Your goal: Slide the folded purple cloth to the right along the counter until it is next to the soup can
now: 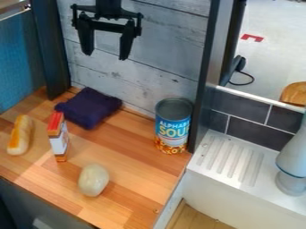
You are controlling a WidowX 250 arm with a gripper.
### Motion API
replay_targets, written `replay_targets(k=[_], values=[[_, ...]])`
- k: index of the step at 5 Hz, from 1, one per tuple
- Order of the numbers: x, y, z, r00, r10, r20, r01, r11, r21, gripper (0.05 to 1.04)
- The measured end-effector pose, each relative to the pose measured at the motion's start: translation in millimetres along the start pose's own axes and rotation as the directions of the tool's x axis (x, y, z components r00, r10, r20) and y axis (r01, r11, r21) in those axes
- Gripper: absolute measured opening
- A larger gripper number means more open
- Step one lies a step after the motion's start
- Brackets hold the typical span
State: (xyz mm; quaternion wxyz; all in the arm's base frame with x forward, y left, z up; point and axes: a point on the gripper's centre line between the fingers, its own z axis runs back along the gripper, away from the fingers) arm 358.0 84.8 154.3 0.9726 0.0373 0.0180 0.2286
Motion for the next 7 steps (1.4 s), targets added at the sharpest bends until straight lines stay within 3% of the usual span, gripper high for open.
replay_targets(k=[1,2,5,6,7], values=[[-1,-1,-13,0.999,-0.003,-0.036,0.003,1.000,0.008,1.001],[2,5,-27,0.999,-0.005,-0.045,0.004,1.000,-0.019,1.001],[4,13,-28,0.999,0.007,-0.048,-0.008,1.000,-0.021,1.001],[31,11,-48,0.994,-0.096,-0.050,0.092,0.993,-0.079,1.001],[60,35,-64,0.965,-0.261,0.004,0.259,0.957,-0.133,1.001]])
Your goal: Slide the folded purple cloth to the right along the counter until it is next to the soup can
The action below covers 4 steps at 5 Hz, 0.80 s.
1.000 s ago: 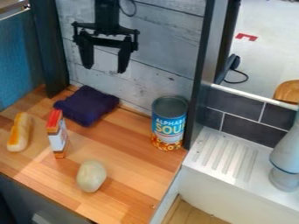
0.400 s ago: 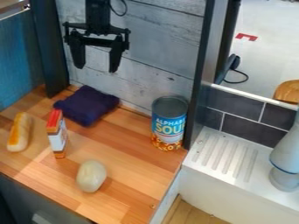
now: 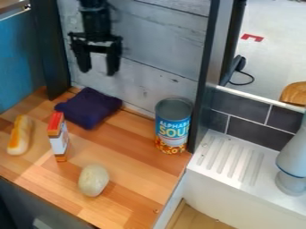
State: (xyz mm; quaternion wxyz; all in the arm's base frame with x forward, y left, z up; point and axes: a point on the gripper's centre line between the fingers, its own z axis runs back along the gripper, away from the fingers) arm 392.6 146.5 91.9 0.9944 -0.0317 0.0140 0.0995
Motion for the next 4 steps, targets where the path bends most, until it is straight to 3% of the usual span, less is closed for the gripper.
replay_targets(k=[1,2,3,4], values=[[5,24,-11,0.999,-0.054,0.001,0.054,0.998,0.021,1.001],[12,32,-13,0.993,-0.106,0.045,0.103,0.993,0.061,1.001],[5,43,-44,0.987,-0.150,0.059,0.146,0.987,0.067,1.001],[10,50,-43,0.993,-0.079,0.085,0.071,0.993,0.095,1.001]])
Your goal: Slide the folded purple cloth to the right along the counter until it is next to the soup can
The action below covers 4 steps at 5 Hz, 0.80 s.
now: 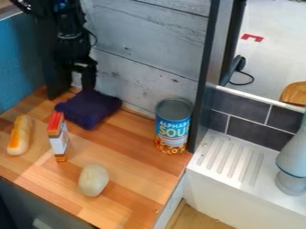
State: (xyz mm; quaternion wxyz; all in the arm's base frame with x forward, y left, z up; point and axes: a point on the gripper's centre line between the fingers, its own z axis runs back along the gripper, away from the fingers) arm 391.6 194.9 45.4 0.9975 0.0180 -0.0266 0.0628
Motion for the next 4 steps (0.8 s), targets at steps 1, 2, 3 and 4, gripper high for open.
replay_targets(k=[1,2,3,4], values=[[9,0,-30,0.995,0.097,-0.030,-0.097,0.995,-0.006,1.001],[15,-9,-34,0.992,0.126,-0.016,-0.126,0.992,-0.022,1.001],[19,-12,-37,0.987,0.159,-0.028,-0.160,0.986,-0.046,1.001],[15,-11,-45,0.982,0.174,-0.075,-0.177,0.983,-0.038,1.001]])
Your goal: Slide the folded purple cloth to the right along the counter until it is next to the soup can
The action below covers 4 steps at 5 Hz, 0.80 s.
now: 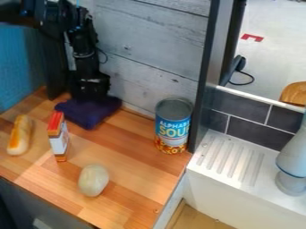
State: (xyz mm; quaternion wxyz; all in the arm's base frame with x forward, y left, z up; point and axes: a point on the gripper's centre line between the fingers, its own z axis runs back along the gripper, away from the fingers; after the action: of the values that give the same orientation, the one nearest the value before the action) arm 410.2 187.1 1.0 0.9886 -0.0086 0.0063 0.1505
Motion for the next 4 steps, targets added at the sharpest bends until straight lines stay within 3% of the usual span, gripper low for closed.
replay_targets(k=[2,4], values=[[-1.5,3.2,-8.4,0.998,0.013,-0.066,-0.012,1.000,0.013,1.001],[-2.9,-4.7,-9.3,0.996,-0.035,-0.087,0.037,0.999,0.030,1.001]])
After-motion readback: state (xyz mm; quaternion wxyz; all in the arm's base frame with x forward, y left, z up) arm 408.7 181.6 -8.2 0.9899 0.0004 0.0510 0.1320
